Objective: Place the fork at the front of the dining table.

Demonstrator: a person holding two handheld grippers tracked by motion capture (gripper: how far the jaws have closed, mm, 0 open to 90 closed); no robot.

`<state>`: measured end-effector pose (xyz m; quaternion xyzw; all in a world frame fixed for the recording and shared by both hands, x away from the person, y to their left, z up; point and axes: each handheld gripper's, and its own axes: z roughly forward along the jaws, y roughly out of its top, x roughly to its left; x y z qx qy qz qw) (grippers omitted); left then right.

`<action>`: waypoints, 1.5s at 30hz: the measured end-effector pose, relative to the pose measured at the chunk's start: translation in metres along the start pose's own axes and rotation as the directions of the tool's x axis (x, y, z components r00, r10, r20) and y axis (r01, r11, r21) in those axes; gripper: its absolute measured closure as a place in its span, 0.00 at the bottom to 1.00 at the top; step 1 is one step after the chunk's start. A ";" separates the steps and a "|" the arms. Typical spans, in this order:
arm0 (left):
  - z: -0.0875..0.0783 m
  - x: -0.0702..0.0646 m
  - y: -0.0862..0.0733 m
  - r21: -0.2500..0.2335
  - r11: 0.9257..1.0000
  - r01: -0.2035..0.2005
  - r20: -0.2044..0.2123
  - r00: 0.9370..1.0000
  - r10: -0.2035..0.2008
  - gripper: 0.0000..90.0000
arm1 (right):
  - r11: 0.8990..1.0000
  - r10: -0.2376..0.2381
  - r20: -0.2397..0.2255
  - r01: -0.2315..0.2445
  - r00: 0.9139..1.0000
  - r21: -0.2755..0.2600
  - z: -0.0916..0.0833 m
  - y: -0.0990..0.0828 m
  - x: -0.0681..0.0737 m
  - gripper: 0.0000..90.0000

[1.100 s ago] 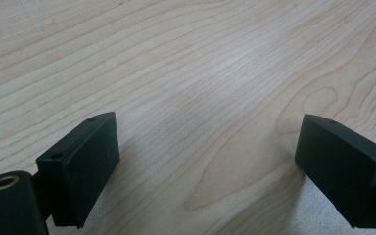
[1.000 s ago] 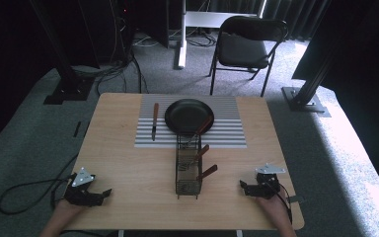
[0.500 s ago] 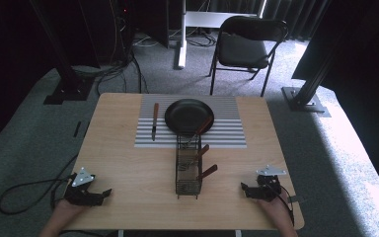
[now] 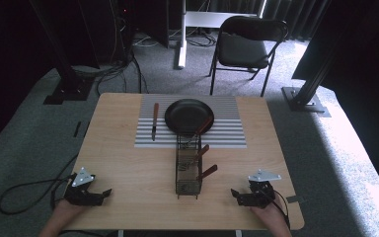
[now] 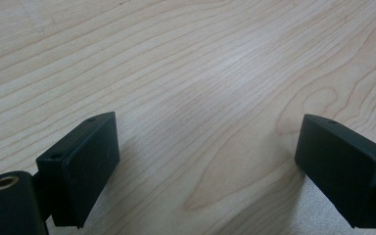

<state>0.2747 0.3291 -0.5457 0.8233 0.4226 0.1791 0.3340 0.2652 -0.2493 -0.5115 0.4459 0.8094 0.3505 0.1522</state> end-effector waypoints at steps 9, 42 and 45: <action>0.000 0.000 0.000 0.000 1.000 0.000 0.000 1.000 0.000 0.10 | 0.997 -0.007 -0.085 0.000 0.996 -0.080 -0.023 0.021 0.027 0.16; 0.000 0.000 0.000 0.001 1.000 0.000 0.000 1.000 0.000 0.10 | 0.974 -0.014 -0.145 -0.019 0.989 -0.224 -0.038 0.097 0.084 0.39; 0.000 0.000 0.000 0.001 1.000 0.000 0.000 1.000 0.000 0.10 | 0.978 -0.025 -0.140 -0.005 0.990 -0.209 -0.033 0.097 0.090 0.42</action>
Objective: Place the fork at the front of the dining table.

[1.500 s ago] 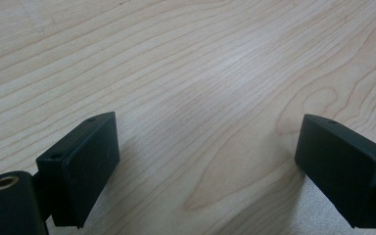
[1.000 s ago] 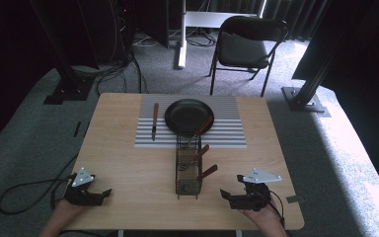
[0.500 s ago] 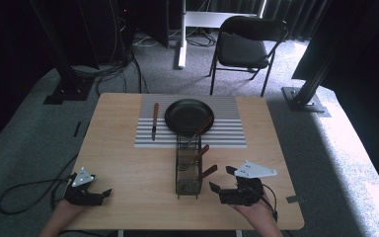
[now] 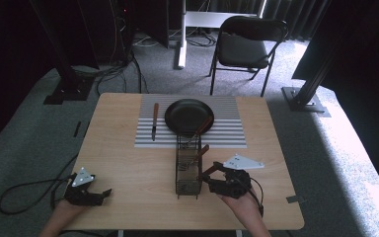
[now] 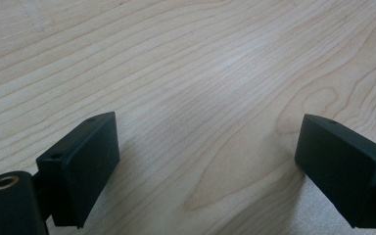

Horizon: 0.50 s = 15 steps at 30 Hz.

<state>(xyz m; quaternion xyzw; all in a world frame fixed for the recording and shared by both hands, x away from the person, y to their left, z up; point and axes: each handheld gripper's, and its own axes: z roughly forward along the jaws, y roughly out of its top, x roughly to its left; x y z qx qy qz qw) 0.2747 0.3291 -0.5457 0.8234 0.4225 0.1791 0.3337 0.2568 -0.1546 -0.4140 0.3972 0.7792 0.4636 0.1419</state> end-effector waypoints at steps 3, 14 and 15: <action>0.000 0.000 0.000 0.001 1.000 0.000 0.000 1.000 0.000 0.10 | 1.000 0.025 -0.010 -0.025 1.000 0.012 0.005 -0.001 0.001 0.48; 0.000 0.000 0.000 0.000 1.000 0.000 0.000 1.000 0.000 0.10 | 0.995 0.101 -0.019 -0.101 0.995 0.024 0.010 -0.009 0.001 0.68; 0.000 0.000 0.000 0.000 1.000 0.000 0.000 1.000 0.000 0.10 | 0.995 0.096 -0.020 -0.096 0.995 0.022 0.010 -0.009 0.001 0.69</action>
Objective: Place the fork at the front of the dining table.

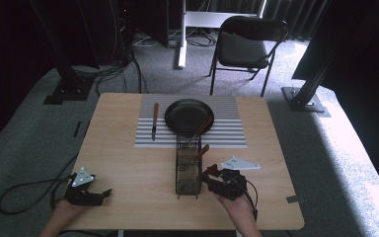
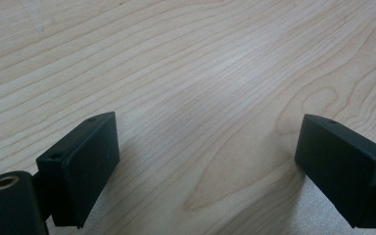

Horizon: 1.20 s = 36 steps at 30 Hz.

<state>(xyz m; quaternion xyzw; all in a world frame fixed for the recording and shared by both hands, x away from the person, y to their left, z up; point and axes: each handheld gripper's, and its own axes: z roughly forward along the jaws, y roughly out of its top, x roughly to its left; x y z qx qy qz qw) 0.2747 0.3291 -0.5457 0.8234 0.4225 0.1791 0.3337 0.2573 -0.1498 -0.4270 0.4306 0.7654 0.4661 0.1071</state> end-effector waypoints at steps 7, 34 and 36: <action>0.000 0.000 0.000 0.000 1.000 0.000 0.000 1.000 0.000 0.10 | 1.000 0.014 -0.023 -0.014 1.000 -0.001 0.003 0.004 0.002 0.80; 0.000 0.000 0.000 0.000 1.000 0.000 0.000 1.000 0.000 0.10 | 1.000 -0.012 -0.025 0.012 1.000 -0.027 -0.009 0.013 0.007 0.90; 0.000 0.000 0.000 0.000 1.000 0.000 0.000 1.000 0.000 0.10 | 0.999 -0.023 -0.031 0.022 0.999 -0.038 -0.013 0.015 0.009 0.90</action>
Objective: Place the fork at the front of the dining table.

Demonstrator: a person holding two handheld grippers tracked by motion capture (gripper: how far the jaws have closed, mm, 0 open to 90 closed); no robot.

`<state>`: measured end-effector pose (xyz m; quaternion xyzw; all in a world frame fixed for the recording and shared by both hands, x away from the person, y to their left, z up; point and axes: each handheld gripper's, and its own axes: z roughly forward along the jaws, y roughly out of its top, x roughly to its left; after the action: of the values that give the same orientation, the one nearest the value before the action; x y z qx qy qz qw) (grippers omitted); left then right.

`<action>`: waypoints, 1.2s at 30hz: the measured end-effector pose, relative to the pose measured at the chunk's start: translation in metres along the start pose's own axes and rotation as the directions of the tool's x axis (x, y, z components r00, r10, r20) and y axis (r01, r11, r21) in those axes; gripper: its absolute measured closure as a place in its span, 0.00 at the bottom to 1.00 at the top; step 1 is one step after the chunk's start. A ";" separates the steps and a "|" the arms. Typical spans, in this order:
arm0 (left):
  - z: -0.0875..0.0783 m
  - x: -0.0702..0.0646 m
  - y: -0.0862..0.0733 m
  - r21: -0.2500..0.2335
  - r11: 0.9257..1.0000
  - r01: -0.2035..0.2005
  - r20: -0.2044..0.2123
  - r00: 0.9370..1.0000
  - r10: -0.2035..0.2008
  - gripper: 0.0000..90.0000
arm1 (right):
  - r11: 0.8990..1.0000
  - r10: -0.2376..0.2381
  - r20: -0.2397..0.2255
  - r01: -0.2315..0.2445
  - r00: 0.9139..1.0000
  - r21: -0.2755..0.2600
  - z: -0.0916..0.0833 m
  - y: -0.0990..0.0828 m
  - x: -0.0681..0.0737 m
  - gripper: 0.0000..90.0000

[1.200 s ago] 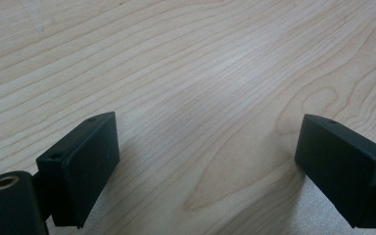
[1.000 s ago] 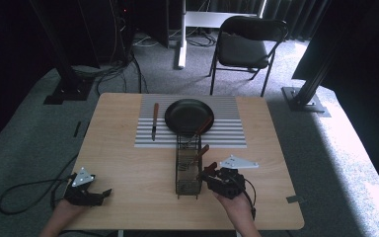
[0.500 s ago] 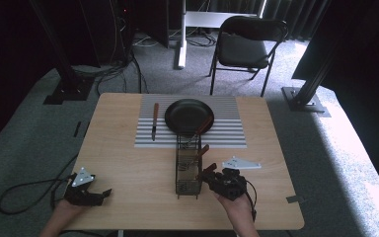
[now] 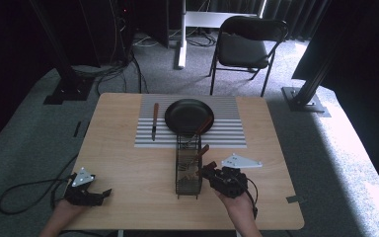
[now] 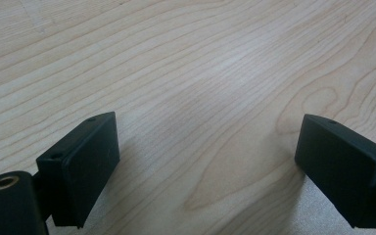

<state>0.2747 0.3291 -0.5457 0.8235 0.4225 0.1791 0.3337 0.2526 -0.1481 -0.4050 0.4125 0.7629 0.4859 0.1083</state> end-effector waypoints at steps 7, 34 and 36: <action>0.000 0.000 0.000 0.000 1.000 0.000 0.000 1.000 0.000 0.10 | 0.998 -0.018 -0.016 0.017 1.000 -0.064 -0.025 0.015 0.004 0.90; 0.000 0.000 0.000 0.000 1.000 0.000 0.000 1.000 0.000 0.10 | 0.983 0.067 0.175 -0.034 0.982 -0.183 -0.111 0.028 -0.052 0.90; 0.000 0.000 0.000 0.000 1.000 0.000 0.000 1.000 0.000 0.10 | 0.985 0.078 0.197 -0.046 0.977 -0.164 -0.106 0.025 -0.060 0.90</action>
<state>0.2747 0.3291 -0.5457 0.8234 0.4226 0.1790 0.3337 0.2442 -0.2568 -0.3449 0.4737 0.6934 0.5036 0.2029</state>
